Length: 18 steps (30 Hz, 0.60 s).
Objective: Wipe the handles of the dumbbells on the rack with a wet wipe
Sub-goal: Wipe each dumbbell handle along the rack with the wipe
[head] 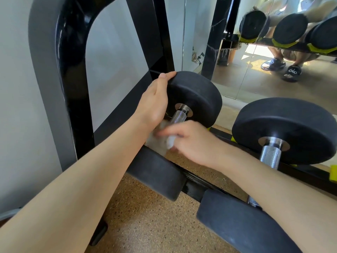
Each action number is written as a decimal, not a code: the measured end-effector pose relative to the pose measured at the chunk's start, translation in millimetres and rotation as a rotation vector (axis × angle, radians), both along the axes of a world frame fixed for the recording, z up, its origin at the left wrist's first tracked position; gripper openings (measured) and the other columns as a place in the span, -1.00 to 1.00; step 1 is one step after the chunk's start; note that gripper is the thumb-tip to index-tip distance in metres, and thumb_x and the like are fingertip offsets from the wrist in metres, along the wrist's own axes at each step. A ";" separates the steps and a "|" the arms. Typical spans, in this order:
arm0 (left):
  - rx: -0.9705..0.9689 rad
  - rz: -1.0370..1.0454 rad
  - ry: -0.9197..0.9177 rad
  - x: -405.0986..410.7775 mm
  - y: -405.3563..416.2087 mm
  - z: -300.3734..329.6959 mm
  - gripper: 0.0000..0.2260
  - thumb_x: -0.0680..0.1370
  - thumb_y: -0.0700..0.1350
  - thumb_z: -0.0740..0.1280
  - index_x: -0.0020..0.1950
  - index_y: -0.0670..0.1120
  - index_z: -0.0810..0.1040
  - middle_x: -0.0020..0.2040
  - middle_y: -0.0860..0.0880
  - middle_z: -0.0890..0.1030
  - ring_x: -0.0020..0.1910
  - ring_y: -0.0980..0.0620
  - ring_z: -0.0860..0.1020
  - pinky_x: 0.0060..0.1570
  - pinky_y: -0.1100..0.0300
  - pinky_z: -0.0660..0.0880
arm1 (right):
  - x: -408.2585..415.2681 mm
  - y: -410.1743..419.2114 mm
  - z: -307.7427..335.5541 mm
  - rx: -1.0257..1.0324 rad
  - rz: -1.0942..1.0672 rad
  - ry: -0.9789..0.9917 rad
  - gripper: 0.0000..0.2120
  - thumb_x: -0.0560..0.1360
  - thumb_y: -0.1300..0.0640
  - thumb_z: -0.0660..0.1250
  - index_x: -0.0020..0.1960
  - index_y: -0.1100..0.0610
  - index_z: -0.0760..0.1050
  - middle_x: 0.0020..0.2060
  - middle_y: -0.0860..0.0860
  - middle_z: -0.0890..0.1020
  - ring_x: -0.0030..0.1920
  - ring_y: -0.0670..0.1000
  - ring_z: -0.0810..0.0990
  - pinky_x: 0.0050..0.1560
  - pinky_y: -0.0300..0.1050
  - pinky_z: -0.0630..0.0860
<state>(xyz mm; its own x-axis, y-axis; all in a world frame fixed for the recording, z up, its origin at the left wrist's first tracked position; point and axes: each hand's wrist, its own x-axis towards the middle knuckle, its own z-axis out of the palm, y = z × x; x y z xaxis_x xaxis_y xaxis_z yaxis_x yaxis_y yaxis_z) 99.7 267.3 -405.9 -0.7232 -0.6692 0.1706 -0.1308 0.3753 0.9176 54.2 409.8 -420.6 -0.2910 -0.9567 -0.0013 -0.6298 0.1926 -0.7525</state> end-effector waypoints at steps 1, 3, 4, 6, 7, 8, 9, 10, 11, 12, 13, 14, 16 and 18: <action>-0.007 -0.005 -0.002 0.0 0.5 0.0 -0.56 0.74 0.15 -0.13 0.49 0.26 0.42 0.50 0.13 0.41 0.50 0.13 0.30 0.49 0.11 0.20 | -6.0 0.1 -0.5 -0.058 -0.060 0.074 -0.55 0.58 0.28 0.20 0.39 -0.06 0.47 0.06 -0.25 0.58 -0.02 -0.35 0.50 0.05 -0.35 0.39; -0.012 -0.019 -0.005 0.3 -0.7 -0.8 -0.56 0.75 0.15 -0.14 0.50 0.25 0.40 0.51 0.13 0.40 0.51 0.12 0.29 0.45 0.14 0.19 | -11.5 -0.1 -4.9 -0.077 -0.117 0.239 -0.48 0.59 0.28 0.19 0.50 -0.05 0.32 0.27 -0.12 0.46 0.10 -0.22 0.44 0.13 -0.29 0.40; -0.013 -0.022 -0.002 -0.7 -0.9 -1.3 -0.56 0.75 0.15 -0.15 0.50 0.25 0.40 0.51 0.14 0.40 0.52 0.12 0.28 0.44 0.16 0.18 | -12.4 -0.8 -7.5 -0.058 -0.108 0.275 -0.48 0.60 0.26 0.19 0.51 -0.06 0.30 0.29 -0.10 0.44 0.11 -0.22 0.41 0.14 -0.29 0.42; -0.018 -0.014 -0.001 -0.6 -2.3 -2.3 -0.55 0.74 0.16 -0.15 0.49 0.26 0.41 0.51 0.13 0.40 0.52 0.11 0.28 0.50 0.11 0.18 | -6.4 -1.2 -7.4 0.006 -0.029 0.214 -0.55 0.61 0.22 0.19 0.45 -0.09 0.40 0.23 -0.12 0.50 0.05 -0.28 0.48 0.05 -0.39 0.42; -0.015 -0.010 0.000 -0.3 -2.7 -2.3 -0.54 0.74 0.17 -0.15 0.49 0.27 0.42 0.50 0.13 0.41 0.51 0.10 0.29 0.53 0.06 0.19 | -2.9 -0.3 -6.0 0.028 0.015 0.159 -0.57 0.60 0.22 0.18 0.41 -0.11 0.45 0.15 -0.15 0.54 -0.04 -0.31 0.51 -0.02 -0.44 0.43; -0.010 -0.007 0.001 -0.2 -3.0 -2.7 -0.55 0.74 0.17 -0.14 0.48 0.28 0.43 0.49 0.13 0.42 0.51 0.10 0.30 0.54 0.03 0.19 | -2.1 1.0 -5.1 0.020 0.026 0.109 -0.56 0.59 0.23 0.18 0.39 -0.11 0.47 0.09 -0.16 0.57 -0.13 -0.34 0.51 -0.11 -0.46 0.44; -0.011 -0.009 0.000 -0.8 -2.7 -2.6 -0.54 0.74 0.17 -0.14 0.48 0.28 0.43 0.49 0.13 0.42 0.51 0.10 0.30 0.54 0.03 0.19 | -5.2 2.5 -4.1 -0.028 -0.022 0.072 -0.54 0.58 0.26 0.18 0.39 -0.09 0.47 0.07 -0.15 0.58 -0.20 -0.34 0.50 -0.20 -0.48 0.42; -0.018 -0.012 -0.002 -1.1 -2.8 -2.6 -0.54 0.74 0.16 -0.15 0.49 0.27 0.42 0.50 0.13 0.42 0.52 0.10 0.30 0.53 0.06 0.19 | -10.7 3.7 -3.8 -0.099 -0.114 0.096 -0.54 0.57 0.29 0.18 0.40 -0.05 0.47 0.10 -0.11 0.58 -0.23 -0.32 0.49 -0.27 -0.48 0.38; -0.032 -0.014 -0.007 -1.4 -2.5 -2.5 -0.54 0.74 0.16 -0.15 0.50 0.25 0.41 0.51 0.12 0.41 0.52 0.10 0.29 0.52 0.08 0.18 | -14.9 4.6 -3.9 -0.156 -0.210 0.176 -0.56 0.57 0.30 0.19 0.39 0.00 0.48 0.11 -0.08 0.56 -0.22 -0.27 0.47 -0.32 -0.46 0.35; -0.044 -0.016 -0.015 -0.7 -2.6 -2.7 -0.54 0.74 0.16 -0.16 0.52 0.24 0.39 0.52 0.12 0.40 0.53 0.10 0.28 0.52 0.09 0.17 | -16.3 4.3 -5.7 -0.174 -0.283 0.258 -0.61 0.56 0.30 0.20 0.34 0.05 0.50 0.07 -0.08 0.53 -0.19 -0.21 0.48 -0.35 -0.43 0.32; -0.048 -0.020 -0.015 -0.9 -2.9 -2.4 -0.53 0.74 0.16 -0.16 0.52 0.24 0.39 0.53 0.12 0.39 0.54 0.10 0.27 0.53 0.09 0.16 | -15.0 3.0 -6.4 -0.174 -0.326 0.301 -0.66 0.55 0.29 0.22 0.28 0.08 0.53 0.02 -0.11 0.48 -0.13 -0.16 0.50 -0.35 -0.42 0.29; -0.042 -0.021 -0.011 -0.9 -3.4 -2.8 -0.54 0.74 0.15 -0.16 0.53 0.24 0.38 0.53 0.12 0.38 0.54 0.10 0.27 0.53 0.09 0.15 | -11.2 -0.1 -6.9 -0.162 -0.358 0.306 -0.68 0.55 0.27 0.24 0.28 0.10 0.52 0.01 -0.12 0.46 -0.07 -0.12 0.49 -0.32 -0.42 0.27; -0.028 -0.016 -0.010 -0.8 -3.5 -3.6 -0.54 0.75 0.15 -0.15 0.52 0.24 0.39 0.53 0.11 0.38 0.54 0.09 0.27 0.52 0.08 0.16 | -6.3 -6.1 -9.7 -0.132 -0.457 0.250 -0.63 0.56 0.22 0.26 0.36 0.14 0.47 0.10 -0.04 0.53 -0.02 -0.13 0.44 -0.27 -0.43 0.27; -0.014 -0.012 -0.015 -1.0 -3.4 -3.4 -0.55 0.74 0.16 -0.15 0.51 0.26 0.39 0.53 0.11 0.38 0.53 0.08 0.27 0.52 0.06 0.17 | -7.7 -8.4 -17.5 -0.032 -0.545 0.141 -0.61 0.56 0.18 0.28 0.38 0.17 0.43 0.13 0.05 0.59 -0.03 -0.10 0.52 -0.27 -0.40 0.40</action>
<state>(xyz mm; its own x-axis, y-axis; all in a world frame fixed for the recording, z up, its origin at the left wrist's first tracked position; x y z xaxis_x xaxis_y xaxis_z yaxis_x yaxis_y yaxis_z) 98.7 263.9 -409.3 -0.7337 -0.6582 0.1687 -0.1402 0.3896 0.9103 46.5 401.4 -438.1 -0.7386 -0.6666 0.1001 -0.5402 0.4965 -0.6795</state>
